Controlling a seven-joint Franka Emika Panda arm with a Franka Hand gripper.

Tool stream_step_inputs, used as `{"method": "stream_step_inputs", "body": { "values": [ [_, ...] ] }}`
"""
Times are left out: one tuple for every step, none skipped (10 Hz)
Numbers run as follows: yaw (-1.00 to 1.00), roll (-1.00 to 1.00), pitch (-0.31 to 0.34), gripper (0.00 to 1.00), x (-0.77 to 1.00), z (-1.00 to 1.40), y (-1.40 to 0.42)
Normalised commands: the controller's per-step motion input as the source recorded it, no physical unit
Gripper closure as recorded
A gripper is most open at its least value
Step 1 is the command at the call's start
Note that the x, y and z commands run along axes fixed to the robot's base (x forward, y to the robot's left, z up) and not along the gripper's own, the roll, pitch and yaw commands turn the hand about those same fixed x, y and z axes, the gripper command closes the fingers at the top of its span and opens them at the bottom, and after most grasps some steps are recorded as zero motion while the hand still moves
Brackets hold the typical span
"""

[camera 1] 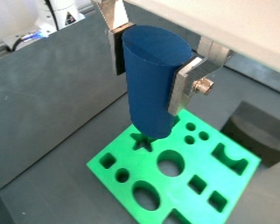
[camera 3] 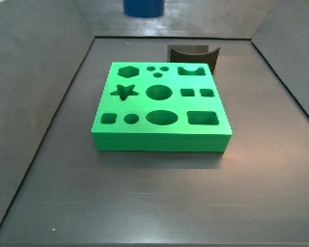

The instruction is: Insert the oval object.

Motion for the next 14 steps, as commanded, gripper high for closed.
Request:
{"method": "stream_step_inputs", "body": {
  "values": [
    [0.00,0.04,-0.004,1.00,0.00,-1.00,-0.48],
    [-0.02,0.05,-0.011,1.00,0.00,-1.00,-0.53],
    [-0.08,0.04,-0.026,1.00,0.14,-1.00,-0.39],
    [-0.14,0.03,0.000,1.00,0.28,-1.00,0.00],
    [-0.09,0.02,0.000,1.00,0.29,-1.00,0.05],
    [-0.09,0.02,0.000,1.00,0.29,-1.00,0.04],
    [-0.09,0.01,0.000,1.00,0.29,-1.00,0.04],
    [-0.09,0.01,0.000,1.00,0.29,-1.00,0.04],
    [-0.03,0.01,0.000,1.00,0.11,-1.00,0.16],
    [-0.02,0.00,-0.051,1.00,0.00,-1.00,0.11],
    [0.00,0.00,-0.083,1.00,0.00,-0.63,0.00],
    [0.06,0.04,0.000,1.00,0.00,-0.33,-0.05],
    [0.06,0.05,0.000,1.00,0.00,-0.23,-0.09],
    [0.04,0.08,0.016,1.00,0.17,-0.25,-0.07]
  ]
}}
